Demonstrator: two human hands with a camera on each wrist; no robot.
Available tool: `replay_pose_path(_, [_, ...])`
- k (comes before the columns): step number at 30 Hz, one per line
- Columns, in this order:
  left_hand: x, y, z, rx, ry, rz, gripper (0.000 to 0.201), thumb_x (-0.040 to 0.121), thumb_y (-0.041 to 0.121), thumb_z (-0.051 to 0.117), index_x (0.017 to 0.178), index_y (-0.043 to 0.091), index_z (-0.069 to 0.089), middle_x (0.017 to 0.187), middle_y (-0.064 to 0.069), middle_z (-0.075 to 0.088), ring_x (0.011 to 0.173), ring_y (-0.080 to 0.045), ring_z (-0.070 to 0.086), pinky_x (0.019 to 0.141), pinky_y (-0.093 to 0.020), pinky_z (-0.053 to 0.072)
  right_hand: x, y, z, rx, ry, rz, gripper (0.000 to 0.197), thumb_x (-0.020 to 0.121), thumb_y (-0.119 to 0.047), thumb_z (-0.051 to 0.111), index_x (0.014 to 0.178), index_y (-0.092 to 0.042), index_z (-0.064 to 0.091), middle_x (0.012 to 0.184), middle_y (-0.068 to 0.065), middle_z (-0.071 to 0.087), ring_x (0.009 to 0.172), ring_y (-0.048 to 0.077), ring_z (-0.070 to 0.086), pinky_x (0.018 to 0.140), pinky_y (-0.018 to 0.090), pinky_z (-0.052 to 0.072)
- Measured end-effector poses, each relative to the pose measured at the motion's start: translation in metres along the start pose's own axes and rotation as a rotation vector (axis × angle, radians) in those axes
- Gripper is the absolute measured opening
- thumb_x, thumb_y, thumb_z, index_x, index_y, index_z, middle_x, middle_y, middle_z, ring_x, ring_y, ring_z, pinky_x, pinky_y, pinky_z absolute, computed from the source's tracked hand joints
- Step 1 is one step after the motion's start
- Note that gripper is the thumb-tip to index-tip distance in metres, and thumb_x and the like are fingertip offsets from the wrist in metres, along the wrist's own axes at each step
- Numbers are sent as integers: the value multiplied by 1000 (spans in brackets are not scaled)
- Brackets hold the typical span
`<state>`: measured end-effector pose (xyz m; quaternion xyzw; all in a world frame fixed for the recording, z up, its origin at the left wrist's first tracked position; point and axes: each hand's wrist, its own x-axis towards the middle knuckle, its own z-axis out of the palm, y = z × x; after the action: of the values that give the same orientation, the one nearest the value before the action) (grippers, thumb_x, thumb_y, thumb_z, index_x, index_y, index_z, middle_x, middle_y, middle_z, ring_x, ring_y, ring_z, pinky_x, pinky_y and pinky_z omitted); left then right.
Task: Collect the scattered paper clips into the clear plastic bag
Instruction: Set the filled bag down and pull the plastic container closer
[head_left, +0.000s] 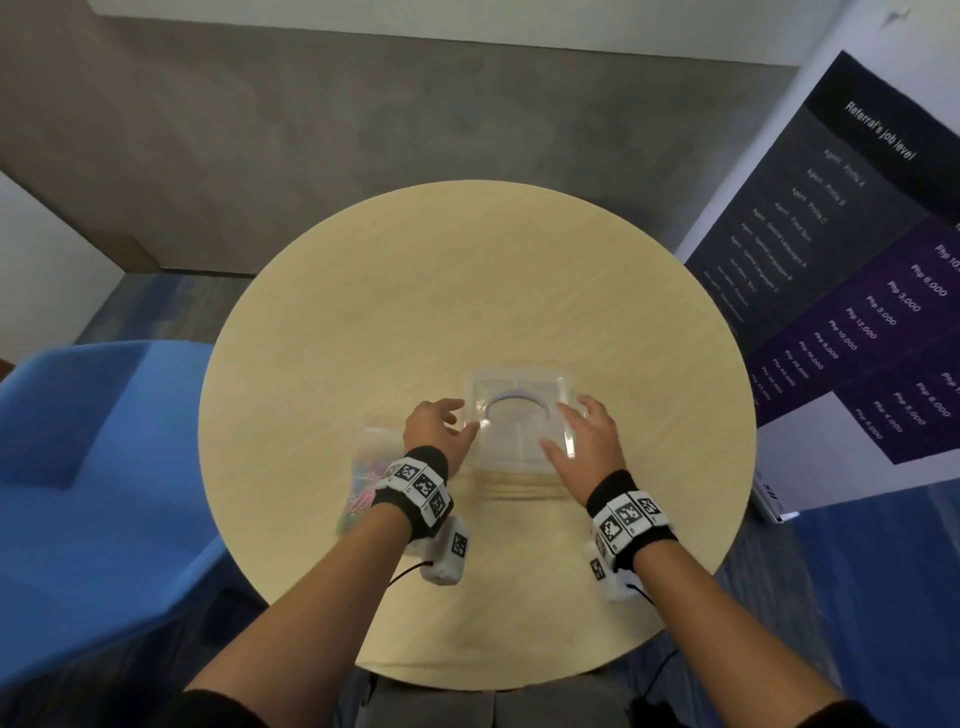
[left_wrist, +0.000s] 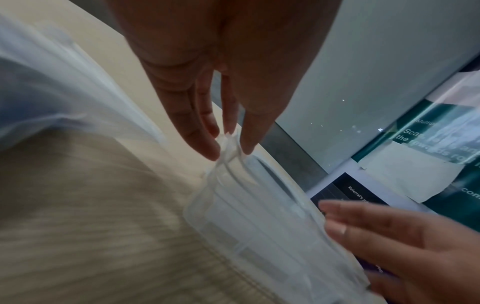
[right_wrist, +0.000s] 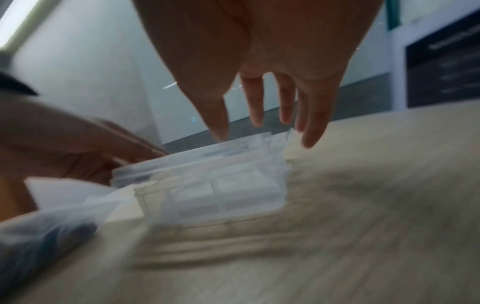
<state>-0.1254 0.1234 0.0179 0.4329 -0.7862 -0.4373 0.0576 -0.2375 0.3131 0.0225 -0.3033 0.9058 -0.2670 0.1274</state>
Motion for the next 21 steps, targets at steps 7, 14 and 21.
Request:
replay_pose_path(7, [4, -2, 9, -92, -28, -46, 37, 84, 27, 73, 120, 21, 66, 100, 3, 58, 73, -13, 67, 78, -38, 60, 13, -3, -2, -21, 2, 234, 40, 90, -20, 61, 126, -4, 54, 149, 12, 25, 112, 30, 56, 94, 31, 47])
replay_pose_path(14, [2, -5, 12, -132, -36, -42, 39, 84, 22, 73, 122, 17, 66, 102, 1, 59, 83, -17, 66, 79, -39, 60, 19, -1, -4, 114, 56, 327, 40, 88, -18, 64, 127, -11, 57, 139, 7, 43, 110, 25, 58, 97, 37, 49])
replay_pose_path(21, [1, 7, 11, -214, -64, -125, 40, 83, 20, 75, 122, 19, 66, 94, 0, 68, 68, -16, 70, 73, -34, 62, 26, 4, -7, 119, 79, 393, 28, 88, -19, 62, 116, -16, 62, 112, 9, 65, 104, 27, 61, 89, 36, 50])
